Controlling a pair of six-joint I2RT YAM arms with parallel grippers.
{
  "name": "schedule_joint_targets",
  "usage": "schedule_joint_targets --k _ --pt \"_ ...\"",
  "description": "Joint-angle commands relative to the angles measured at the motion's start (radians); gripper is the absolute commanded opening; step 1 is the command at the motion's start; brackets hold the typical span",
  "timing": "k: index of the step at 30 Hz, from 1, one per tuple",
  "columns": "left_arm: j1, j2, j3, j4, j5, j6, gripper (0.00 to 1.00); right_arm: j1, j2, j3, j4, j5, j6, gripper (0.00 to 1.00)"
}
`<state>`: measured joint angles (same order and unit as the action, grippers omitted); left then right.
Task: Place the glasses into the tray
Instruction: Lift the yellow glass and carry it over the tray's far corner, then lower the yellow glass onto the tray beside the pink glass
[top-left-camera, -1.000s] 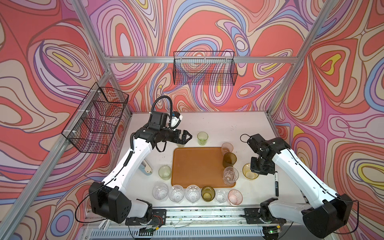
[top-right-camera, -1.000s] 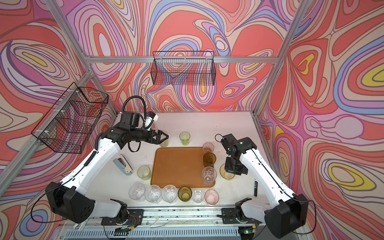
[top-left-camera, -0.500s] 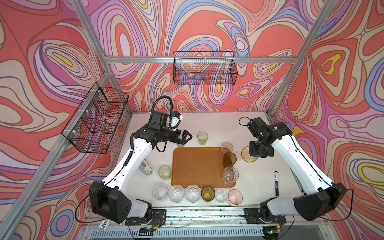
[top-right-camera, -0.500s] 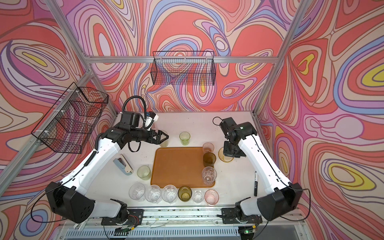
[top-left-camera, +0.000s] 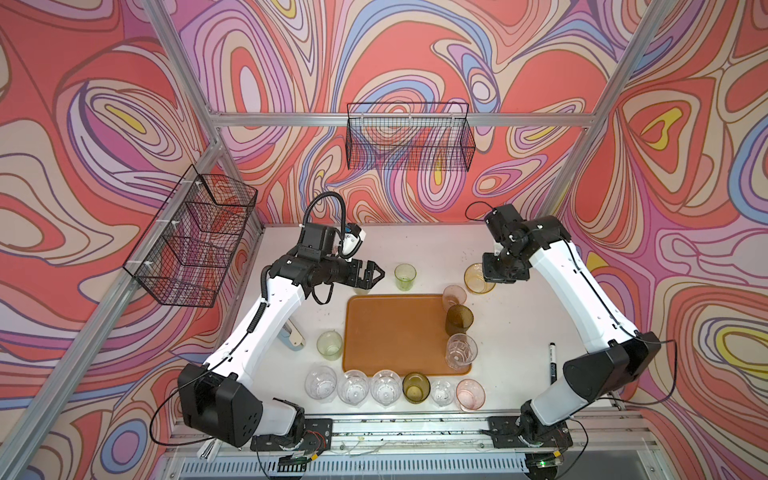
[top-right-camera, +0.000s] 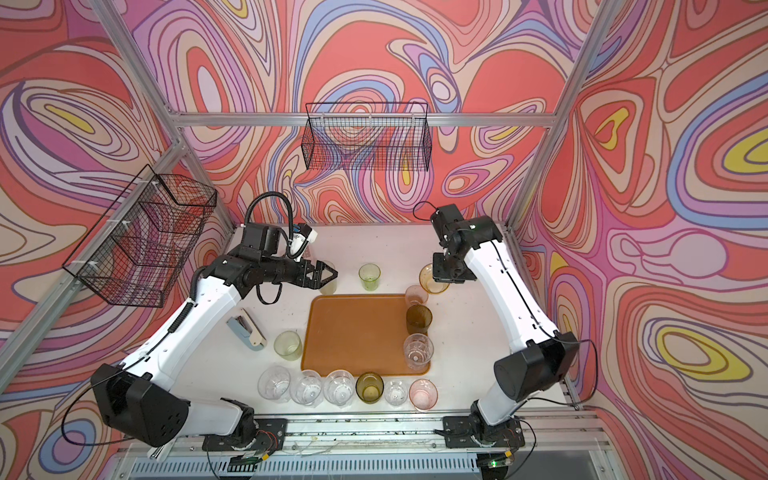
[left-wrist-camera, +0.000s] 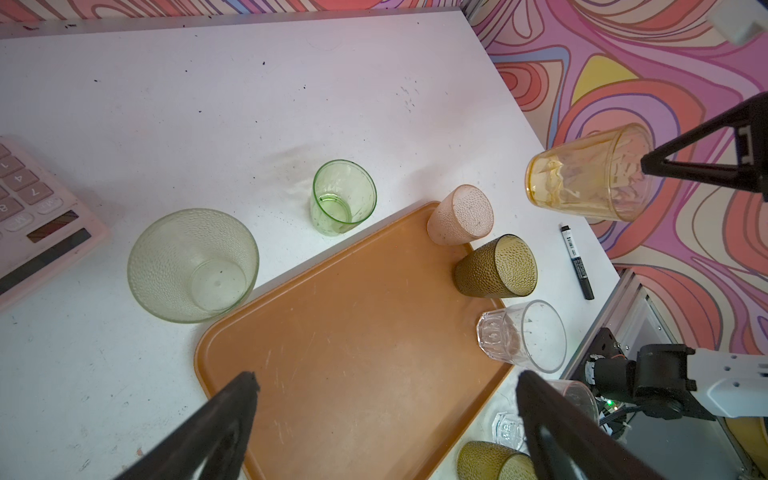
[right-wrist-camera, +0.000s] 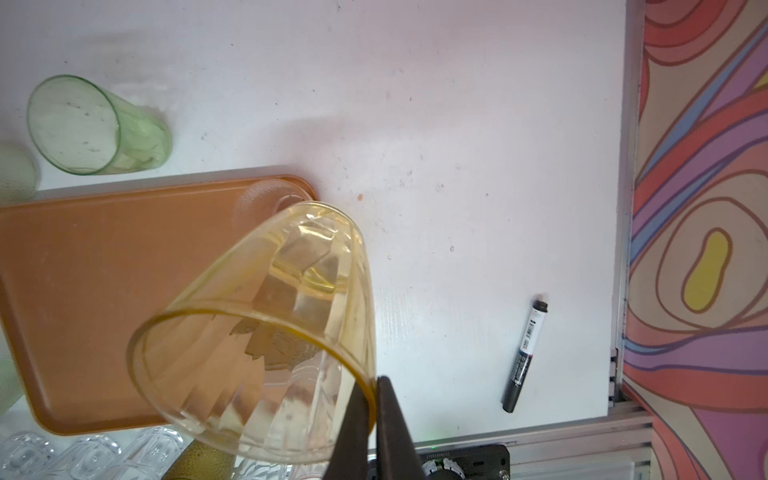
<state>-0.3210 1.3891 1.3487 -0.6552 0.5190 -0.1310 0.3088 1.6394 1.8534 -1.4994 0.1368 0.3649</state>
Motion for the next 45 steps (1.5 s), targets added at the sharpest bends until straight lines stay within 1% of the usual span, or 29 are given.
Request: schedule_joint_targets --k 1,8,9,14,22,39,45 --pt "-0.005 -0.012 0.027 -0.015 0.003 0.013 1.0 -0.002 0.035 0.063 0.045 -0.082 -0.03 0.0" --pt "-0.005 -0.007 0.029 -0.021 -0.001 0.014 1.0 0.001 0.126 0.147 0.068 -0.185 -0.061 0.0" --pt "-0.005 -0.008 0.029 -0.02 -0.001 0.014 1.0 0.003 0.159 0.155 0.074 -0.196 -0.064 0.0" --pt "-0.006 -0.009 0.029 -0.021 -0.01 0.017 1.0 0.027 0.228 0.198 0.091 -0.225 -0.08 0.0" --pt "-0.007 -0.005 0.031 -0.028 -0.017 0.02 1.0 0.086 0.359 0.281 0.088 -0.244 -0.099 0.0" --pt "-0.007 -0.015 0.029 -0.024 -0.012 0.019 1.0 0.098 0.506 0.324 0.003 -0.27 -0.158 0.0" --pt "-0.006 -0.019 0.029 -0.025 -0.013 0.02 1.0 0.099 0.526 0.306 0.016 -0.267 -0.165 0.0"
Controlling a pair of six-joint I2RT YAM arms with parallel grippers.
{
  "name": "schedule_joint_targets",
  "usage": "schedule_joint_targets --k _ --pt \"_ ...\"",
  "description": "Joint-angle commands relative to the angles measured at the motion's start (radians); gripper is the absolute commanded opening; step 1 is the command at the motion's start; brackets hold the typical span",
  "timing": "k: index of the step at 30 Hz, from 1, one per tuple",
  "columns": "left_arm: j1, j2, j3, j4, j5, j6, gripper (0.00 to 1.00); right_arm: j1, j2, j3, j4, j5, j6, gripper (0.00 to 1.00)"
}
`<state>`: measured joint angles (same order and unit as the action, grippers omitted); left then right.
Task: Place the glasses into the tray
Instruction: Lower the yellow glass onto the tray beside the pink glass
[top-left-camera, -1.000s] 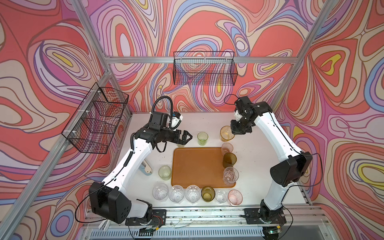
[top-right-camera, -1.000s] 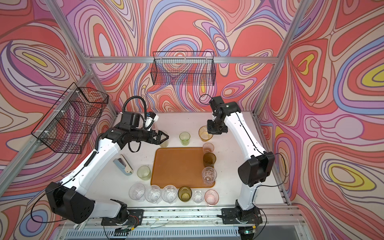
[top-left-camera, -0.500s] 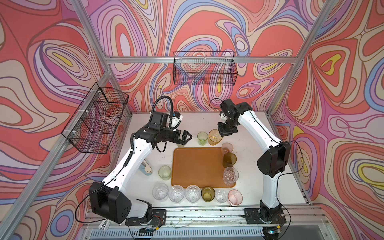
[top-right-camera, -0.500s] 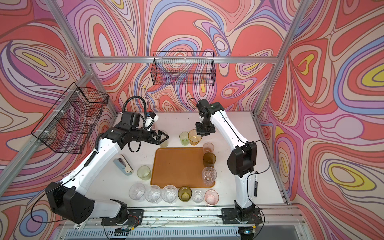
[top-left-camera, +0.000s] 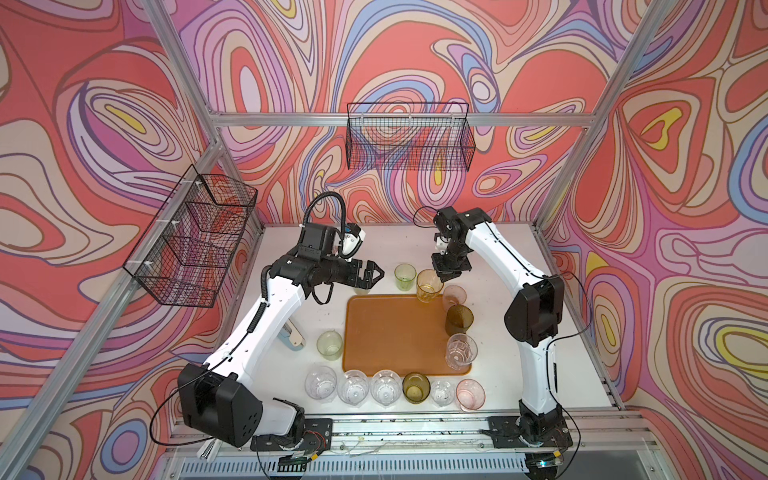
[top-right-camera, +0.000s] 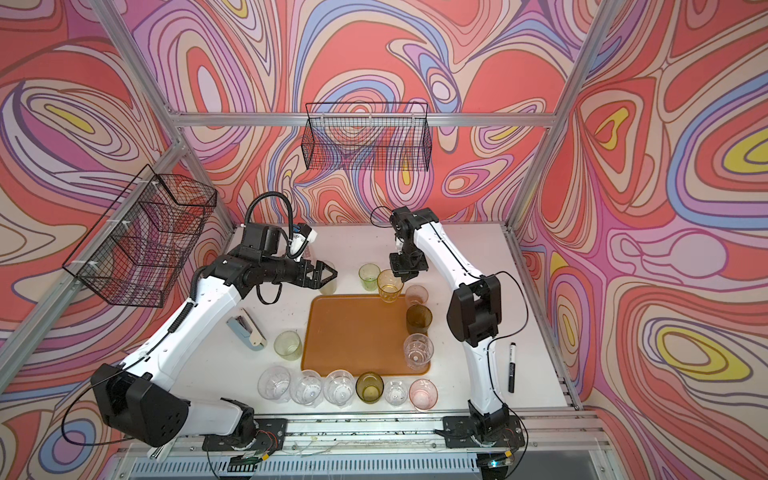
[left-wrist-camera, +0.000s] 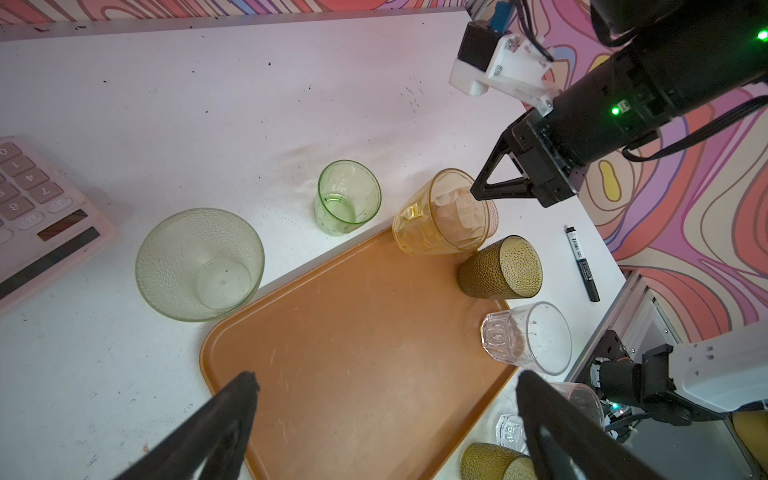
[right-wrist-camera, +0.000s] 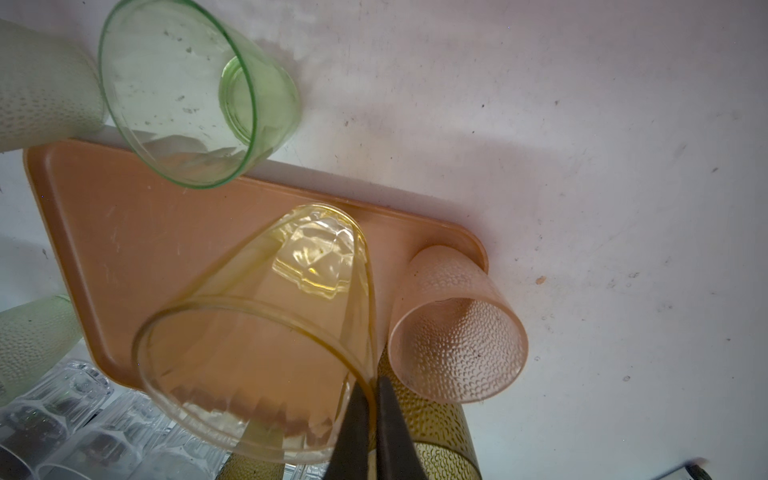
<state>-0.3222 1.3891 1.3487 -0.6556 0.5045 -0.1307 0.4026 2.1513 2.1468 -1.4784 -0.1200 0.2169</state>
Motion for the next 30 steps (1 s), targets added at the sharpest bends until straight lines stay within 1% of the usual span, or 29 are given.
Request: schedule_joint_targets --k 1,17,30 --pt "-0.006 -0.019 0.029 -0.024 0.002 0.02 1.0 0.005 0.018 0.013 -0.006 -0.01 -0.02 0.0" --pt "-0.005 -0.022 0.029 -0.022 0.005 0.019 1.0 0.018 0.079 0.032 -0.028 0.0 -0.034 0.0" --pt "-0.006 -0.027 0.027 -0.021 0.008 0.017 1.0 0.025 0.096 0.021 -0.024 0.01 -0.032 0.0"
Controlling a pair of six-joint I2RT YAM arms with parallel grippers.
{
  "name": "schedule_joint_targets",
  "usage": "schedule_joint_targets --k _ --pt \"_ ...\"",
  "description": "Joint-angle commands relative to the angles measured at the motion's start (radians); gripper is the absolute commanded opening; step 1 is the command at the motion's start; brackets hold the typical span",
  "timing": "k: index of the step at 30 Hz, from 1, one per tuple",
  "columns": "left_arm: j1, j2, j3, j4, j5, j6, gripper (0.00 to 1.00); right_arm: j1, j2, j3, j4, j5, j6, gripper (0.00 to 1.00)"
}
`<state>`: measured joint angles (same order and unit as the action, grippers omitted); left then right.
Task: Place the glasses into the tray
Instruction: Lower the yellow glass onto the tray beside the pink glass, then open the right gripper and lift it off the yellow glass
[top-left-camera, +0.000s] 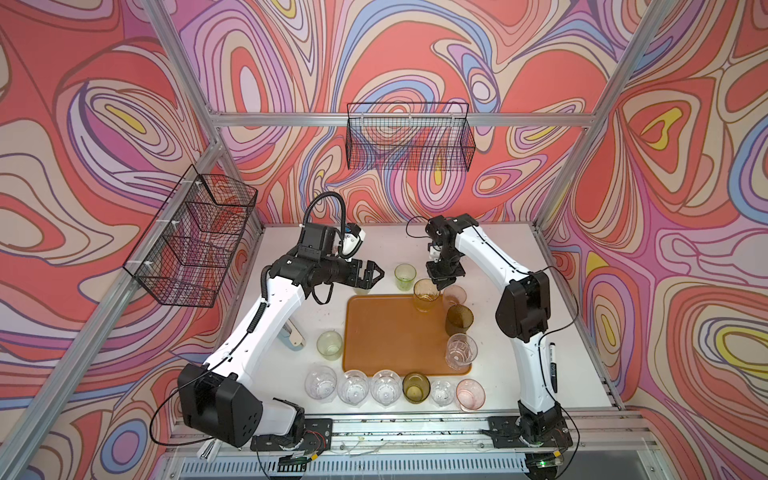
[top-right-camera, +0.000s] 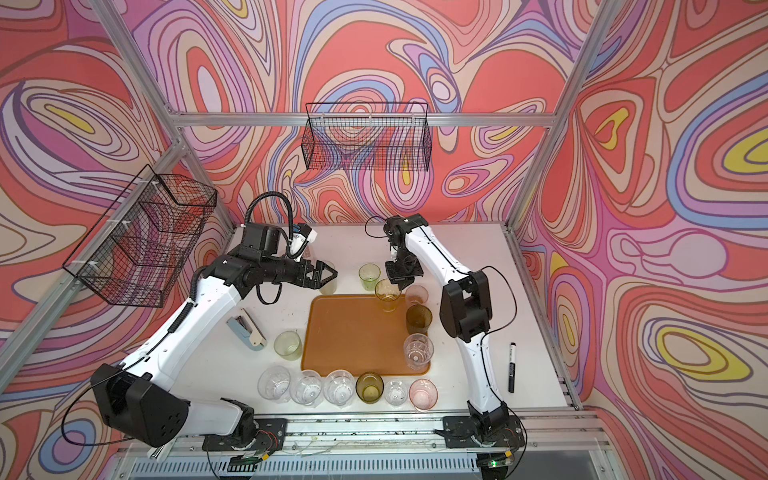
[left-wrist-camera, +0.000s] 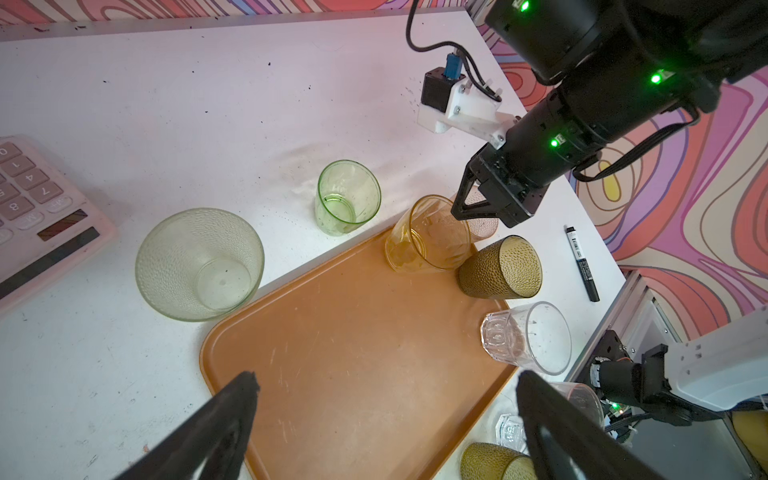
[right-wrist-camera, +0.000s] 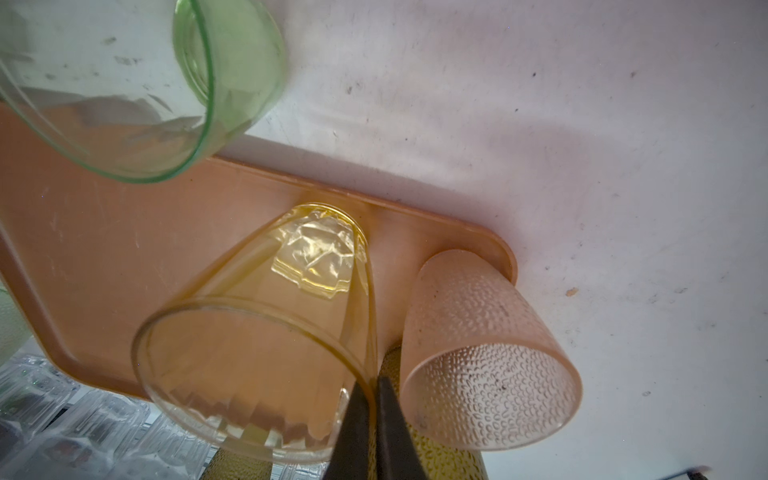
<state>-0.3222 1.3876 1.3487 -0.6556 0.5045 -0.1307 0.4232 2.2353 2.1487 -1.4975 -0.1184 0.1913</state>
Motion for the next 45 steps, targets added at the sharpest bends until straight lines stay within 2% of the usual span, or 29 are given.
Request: schedule_joint_targets --k 1,19,29,35,45 --pt "-0.006 -0.025 0.028 -0.021 0.007 0.016 1.0 0.005 0.014 0.019 -0.007 0.012 -0.007 0.0" --pt "-0.008 -0.027 0.027 -0.021 0.007 0.019 1.0 0.006 0.027 0.019 -0.002 0.048 -0.006 0.02" --pt "-0.008 -0.029 0.027 -0.021 0.008 0.019 1.0 0.005 0.027 0.039 0.004 0.045 -0.002 0.14" --pt "-0.008 -0.026 0.026 -0.021 0.008 0.019 1.0 0.005 0.017 0.083 -0.007 0.046 -0.001 0.31" --pt "-0.01 -0.018 0.026 -0.02 0.007 0.019 1.0 0.005 -0.014 0.111 0.1 0.014 0.019 0.33"
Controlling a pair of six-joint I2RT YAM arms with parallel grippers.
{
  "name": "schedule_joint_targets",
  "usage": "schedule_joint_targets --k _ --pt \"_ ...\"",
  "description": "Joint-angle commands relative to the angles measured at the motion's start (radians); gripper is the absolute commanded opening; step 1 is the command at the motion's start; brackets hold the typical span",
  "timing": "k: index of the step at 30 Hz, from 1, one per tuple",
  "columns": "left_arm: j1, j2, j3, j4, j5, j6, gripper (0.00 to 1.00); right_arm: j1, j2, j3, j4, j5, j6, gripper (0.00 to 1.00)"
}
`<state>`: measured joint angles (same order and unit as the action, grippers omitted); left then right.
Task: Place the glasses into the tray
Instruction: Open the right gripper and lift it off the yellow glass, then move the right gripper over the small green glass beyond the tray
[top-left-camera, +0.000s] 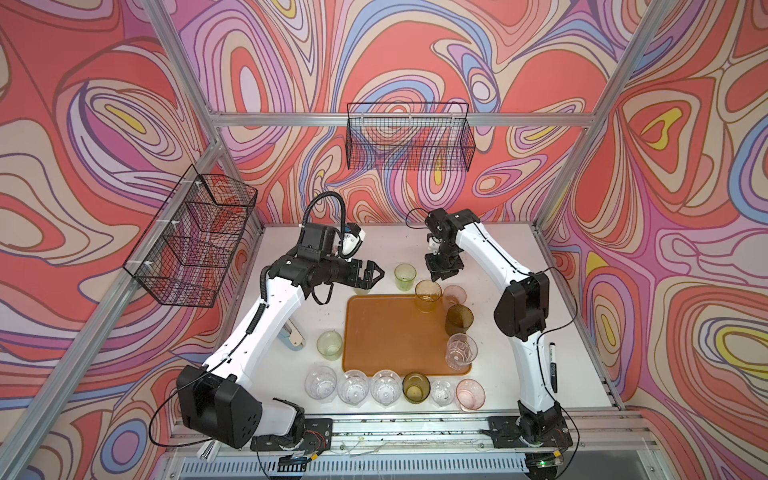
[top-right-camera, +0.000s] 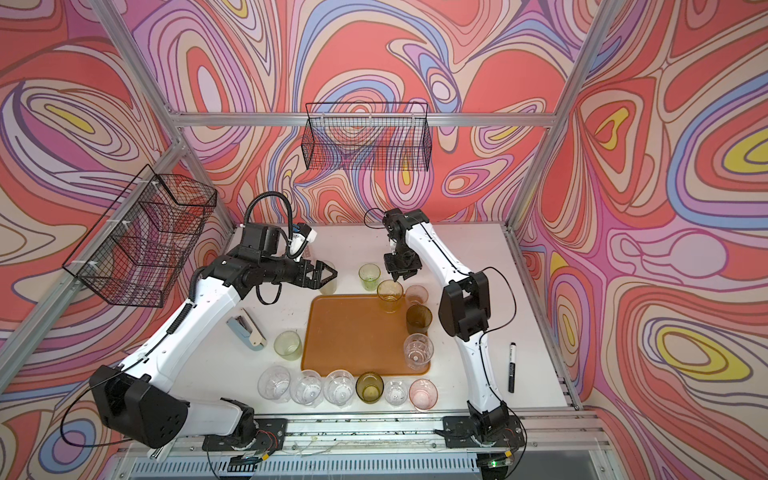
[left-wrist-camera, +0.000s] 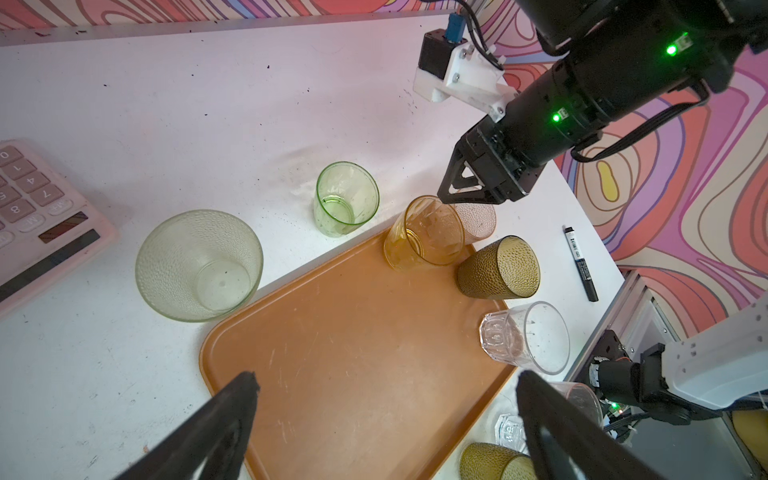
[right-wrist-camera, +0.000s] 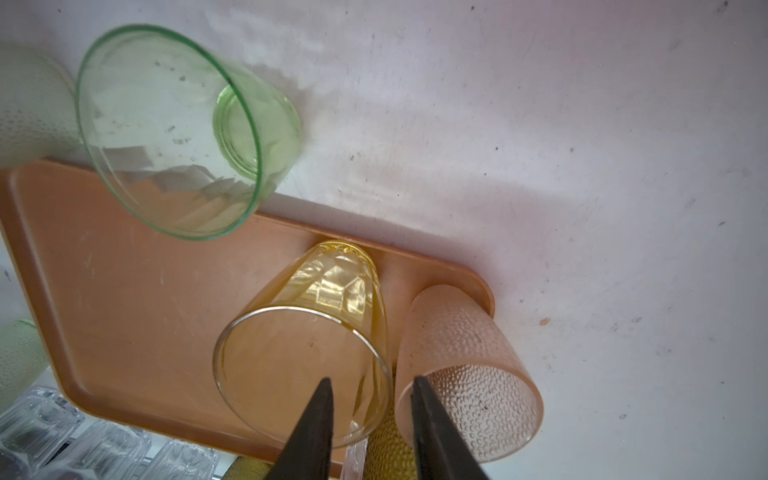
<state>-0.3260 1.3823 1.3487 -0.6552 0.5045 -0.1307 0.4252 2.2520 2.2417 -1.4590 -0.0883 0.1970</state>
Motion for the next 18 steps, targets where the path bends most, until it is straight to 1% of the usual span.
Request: schedule_joint_targets --k 1,8,15,18 --pt "-0.006 -0.011 0.026 -0.021 0.006 0.019 1.0 0.004 -0.036 0.011 0.084 -0.023 0.014 0.33" --pt "-0.007 -0.006 0.026 -0.021 0.004 0.021 1.0 0.004 -0.055 0.01 0.217 -0.032 0.032 0.37" --pt "-0.006 -0.002 0.024 -0.02 0.021 0.02 1.0 0.003 0.009 0.06 0.25 -0.066 0.022 0.39" --pt "-0.005 -0.001 0.024 -0.018 0.032 0.02 1.0 0.003 0.024 0.055 0.283 -0.086 0.018 0.4"
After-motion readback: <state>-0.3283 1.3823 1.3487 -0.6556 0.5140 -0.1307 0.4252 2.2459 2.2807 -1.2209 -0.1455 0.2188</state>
